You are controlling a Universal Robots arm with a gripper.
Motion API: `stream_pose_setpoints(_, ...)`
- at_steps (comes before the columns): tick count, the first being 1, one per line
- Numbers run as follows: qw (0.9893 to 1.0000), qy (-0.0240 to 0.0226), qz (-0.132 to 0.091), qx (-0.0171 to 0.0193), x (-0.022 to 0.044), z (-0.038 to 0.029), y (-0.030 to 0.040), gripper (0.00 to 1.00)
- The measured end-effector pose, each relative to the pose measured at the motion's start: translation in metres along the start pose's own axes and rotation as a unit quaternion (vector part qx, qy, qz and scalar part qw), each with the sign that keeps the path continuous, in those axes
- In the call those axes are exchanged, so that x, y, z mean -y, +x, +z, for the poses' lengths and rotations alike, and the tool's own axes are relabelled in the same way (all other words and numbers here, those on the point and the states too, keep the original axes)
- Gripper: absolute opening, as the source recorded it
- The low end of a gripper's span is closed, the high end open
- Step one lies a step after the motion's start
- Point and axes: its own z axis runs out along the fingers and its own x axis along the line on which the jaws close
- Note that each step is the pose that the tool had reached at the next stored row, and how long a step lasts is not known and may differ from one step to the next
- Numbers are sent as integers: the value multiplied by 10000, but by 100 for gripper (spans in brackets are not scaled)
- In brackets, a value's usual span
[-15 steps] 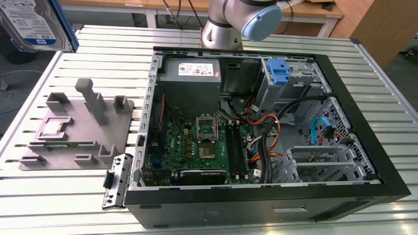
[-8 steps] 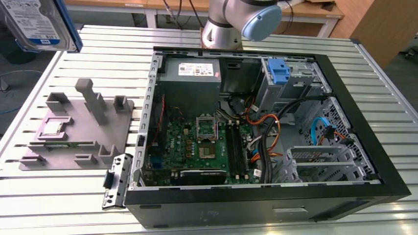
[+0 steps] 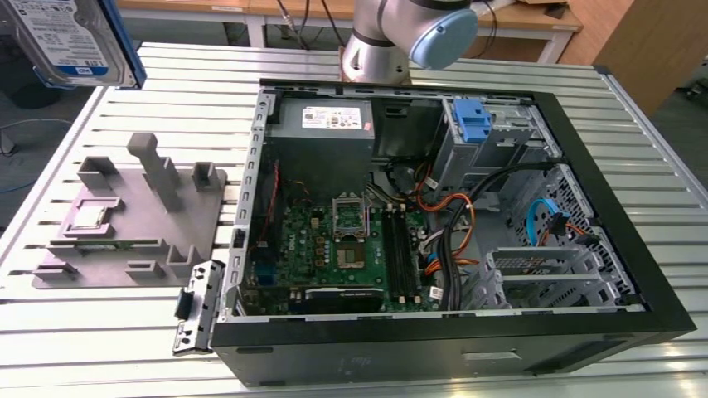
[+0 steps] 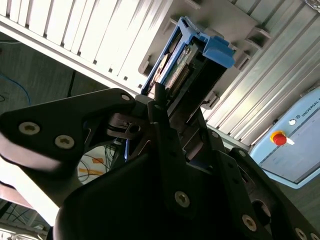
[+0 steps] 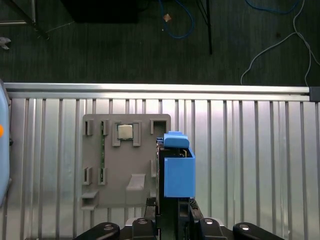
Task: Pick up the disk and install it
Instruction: 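Pick up the disk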
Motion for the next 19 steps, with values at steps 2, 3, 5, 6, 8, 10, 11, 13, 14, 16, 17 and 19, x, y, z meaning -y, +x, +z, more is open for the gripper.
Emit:
stream_pose_setpoints(2, 10000, 0, 0, 0, 0, -10, 0, 35)
stream_pose_setpoints(3, 10000, 0, 0, 0, 0, -18, -1, 35)
stream_pose_setpoints(5, 10000, 0, 0, 0, -1, -38, -2, 35)
stream_pose_setpoints(6, 10000, 0, 0, 0, -1, -49, -2, 35)
stream_pose_setpoints(8, 10000, 0, -1, 0, -2, -72, -4, 35)
stream_pose_setpoints(10, 10000, 0, 0, 0, -3, -92, -5, 35)
stream_pose_setpoints(11, 10000, 0, 0, 0, -3, -94, -5, 35)
stream_pose_setpoints(13, 10000, 0, 0, 0, -3, -94, -5, 35)
stream_pose_setpoints(14, 10000, 0, -1, 0, -3, -94, -5, 35)
stream_pose_setpoints(16, 10000, 0, -1, 0, -3, -94, -4, 35)
stream_pose_setpoints(17, 10000, 1, -1, 0, -1, -94, -4, 35)
stream_pose_setpoints(19, 10000, 0, -1, 0, 4, -95, -5, 35)
